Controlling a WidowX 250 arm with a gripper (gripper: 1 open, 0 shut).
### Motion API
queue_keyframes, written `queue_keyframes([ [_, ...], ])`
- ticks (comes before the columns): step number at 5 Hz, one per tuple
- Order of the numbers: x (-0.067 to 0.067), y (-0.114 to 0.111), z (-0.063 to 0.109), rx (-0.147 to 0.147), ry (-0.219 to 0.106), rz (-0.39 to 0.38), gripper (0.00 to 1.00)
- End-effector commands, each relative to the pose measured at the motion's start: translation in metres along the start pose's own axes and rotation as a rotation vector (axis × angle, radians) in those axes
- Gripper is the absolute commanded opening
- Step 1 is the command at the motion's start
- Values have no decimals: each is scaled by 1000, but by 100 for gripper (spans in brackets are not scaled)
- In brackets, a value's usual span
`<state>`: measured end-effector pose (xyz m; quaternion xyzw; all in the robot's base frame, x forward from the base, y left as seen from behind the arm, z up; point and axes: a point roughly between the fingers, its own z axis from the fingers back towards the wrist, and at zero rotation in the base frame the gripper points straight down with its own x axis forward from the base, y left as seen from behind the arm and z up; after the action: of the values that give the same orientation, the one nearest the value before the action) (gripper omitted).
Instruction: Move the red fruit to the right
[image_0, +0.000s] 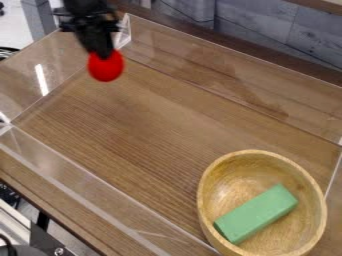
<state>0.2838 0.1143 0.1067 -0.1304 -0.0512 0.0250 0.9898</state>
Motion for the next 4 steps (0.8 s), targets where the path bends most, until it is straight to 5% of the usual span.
queue_keyframes([
  [1,19,-47,12,1,-47,-114,0],
  [2,26,-95,-1,-20,-29,-201,0],
  [4,31,-187,-28,-24,-20,-217,0],
])
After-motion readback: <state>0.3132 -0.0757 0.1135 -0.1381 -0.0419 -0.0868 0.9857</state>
